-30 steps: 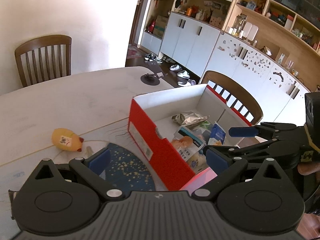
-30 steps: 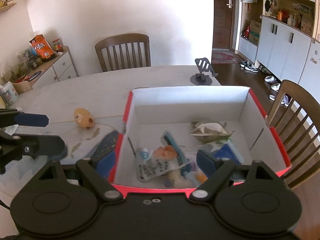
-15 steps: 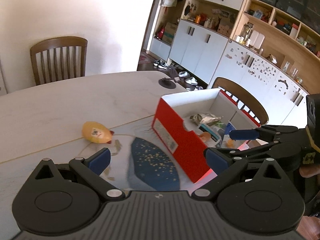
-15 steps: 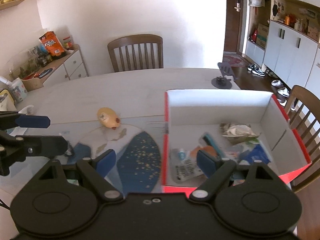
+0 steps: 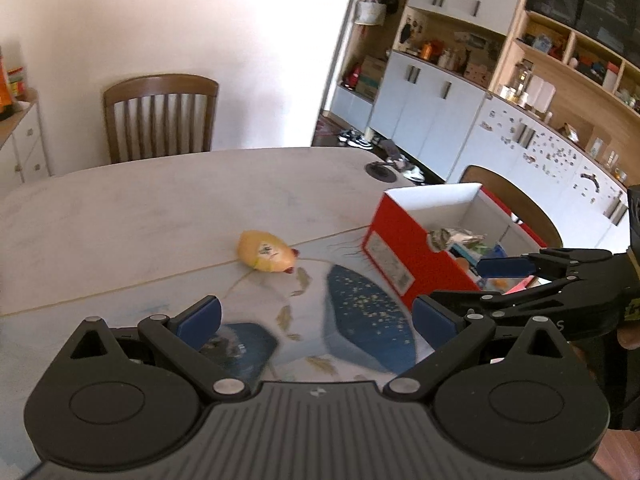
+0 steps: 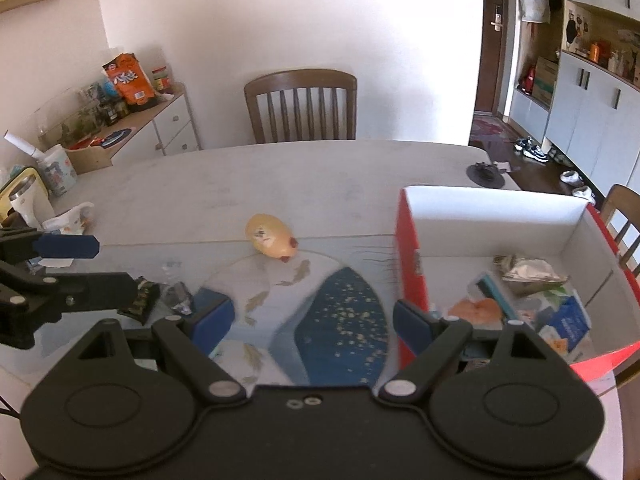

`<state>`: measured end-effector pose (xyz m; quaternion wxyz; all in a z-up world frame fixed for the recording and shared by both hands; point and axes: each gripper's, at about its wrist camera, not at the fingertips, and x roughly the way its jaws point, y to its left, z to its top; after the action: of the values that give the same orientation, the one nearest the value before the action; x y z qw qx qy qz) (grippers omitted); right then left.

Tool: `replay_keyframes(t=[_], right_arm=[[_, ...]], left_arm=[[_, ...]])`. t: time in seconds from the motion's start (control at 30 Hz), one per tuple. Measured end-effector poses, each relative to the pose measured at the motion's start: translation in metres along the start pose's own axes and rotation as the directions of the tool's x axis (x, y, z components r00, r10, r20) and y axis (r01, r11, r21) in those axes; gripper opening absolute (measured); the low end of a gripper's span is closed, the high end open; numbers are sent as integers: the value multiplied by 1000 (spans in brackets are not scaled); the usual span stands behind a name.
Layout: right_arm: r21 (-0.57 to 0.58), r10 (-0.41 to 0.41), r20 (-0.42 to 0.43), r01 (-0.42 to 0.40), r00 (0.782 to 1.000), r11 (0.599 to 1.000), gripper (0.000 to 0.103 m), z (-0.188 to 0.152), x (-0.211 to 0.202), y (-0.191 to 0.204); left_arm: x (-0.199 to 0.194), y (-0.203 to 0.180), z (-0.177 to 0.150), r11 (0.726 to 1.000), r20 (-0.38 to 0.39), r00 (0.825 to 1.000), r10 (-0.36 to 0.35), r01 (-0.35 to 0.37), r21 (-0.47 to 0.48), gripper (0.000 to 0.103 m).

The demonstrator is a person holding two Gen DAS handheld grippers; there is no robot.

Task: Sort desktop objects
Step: 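Withdraw both grippers from the box back over the table, then lower left gripper onto dark packet while right gripper reaches clear bag of dark snacks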

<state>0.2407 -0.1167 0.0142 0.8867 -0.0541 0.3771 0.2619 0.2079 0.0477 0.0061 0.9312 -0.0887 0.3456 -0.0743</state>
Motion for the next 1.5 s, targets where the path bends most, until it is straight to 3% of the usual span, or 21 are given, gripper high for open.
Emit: replay_keyframes(t=[0.67,1.5], right_arm=[[-58,35,-48,-38,998,998,88,-3,36,55],[-120,105,-141,-122,984,985,86,-4,115,105]], left_arm=[[-4,86,-36,991,-5,996,88,-88,-101,102],[64,128,-76,984,-59,985,163,-166,-62,101]])
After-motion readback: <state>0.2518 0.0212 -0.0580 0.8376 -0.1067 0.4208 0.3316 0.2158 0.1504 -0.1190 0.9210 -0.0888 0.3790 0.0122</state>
